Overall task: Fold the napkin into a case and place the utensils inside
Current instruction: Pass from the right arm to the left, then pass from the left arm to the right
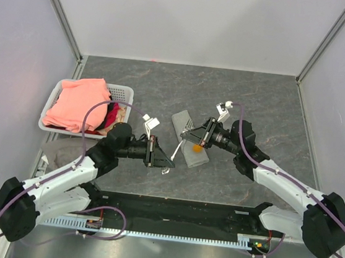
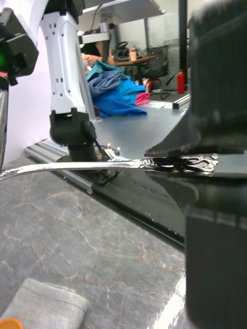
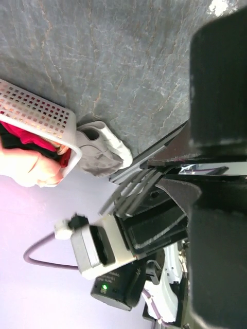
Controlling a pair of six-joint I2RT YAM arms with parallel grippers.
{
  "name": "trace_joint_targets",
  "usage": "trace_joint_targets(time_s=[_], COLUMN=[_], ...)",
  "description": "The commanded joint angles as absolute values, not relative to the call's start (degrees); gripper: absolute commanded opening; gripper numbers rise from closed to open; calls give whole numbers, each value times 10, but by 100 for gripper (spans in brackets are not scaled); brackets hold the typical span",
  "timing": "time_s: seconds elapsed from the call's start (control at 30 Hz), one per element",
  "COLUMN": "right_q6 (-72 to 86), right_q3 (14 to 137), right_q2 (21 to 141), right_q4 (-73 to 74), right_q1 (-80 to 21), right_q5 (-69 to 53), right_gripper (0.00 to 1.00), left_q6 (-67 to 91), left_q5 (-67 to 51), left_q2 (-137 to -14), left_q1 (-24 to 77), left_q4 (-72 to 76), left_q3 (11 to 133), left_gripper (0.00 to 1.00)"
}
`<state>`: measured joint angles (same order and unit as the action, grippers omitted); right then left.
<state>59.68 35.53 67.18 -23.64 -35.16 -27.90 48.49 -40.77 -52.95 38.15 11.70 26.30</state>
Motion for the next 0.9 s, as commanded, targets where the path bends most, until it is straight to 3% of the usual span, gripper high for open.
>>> trace_joint_targets(time_s=[0.0,0.13,0.23,0.43,0.7,0.87], right_q6=[483,293,224,148,82,76], right_q3=[423,519,569,619,644,637], right_q2=[633,662,682,715,735,740], right_q4=[-93,156,218,275,345,352], right_q1=[-347,-334,-315,-305,-306,-308], right_q5=[-281,-266,-278,-342,-449,-470], right_gripper=[28,59,67,65,42,39], left_q6=[422,324,282,230,187,175], left_q5=[-429,-431,-458,-492,-520,-533], left_q2=[-560,-574,-579,-582,-581,-590], left_q1=[381,381,381,381,381,381], left_q4=[42,-131,-190,-273,-323,-336], left_q3=[339,401,419,444,457,461], left_gripper=[4,2,2,2,2,2])
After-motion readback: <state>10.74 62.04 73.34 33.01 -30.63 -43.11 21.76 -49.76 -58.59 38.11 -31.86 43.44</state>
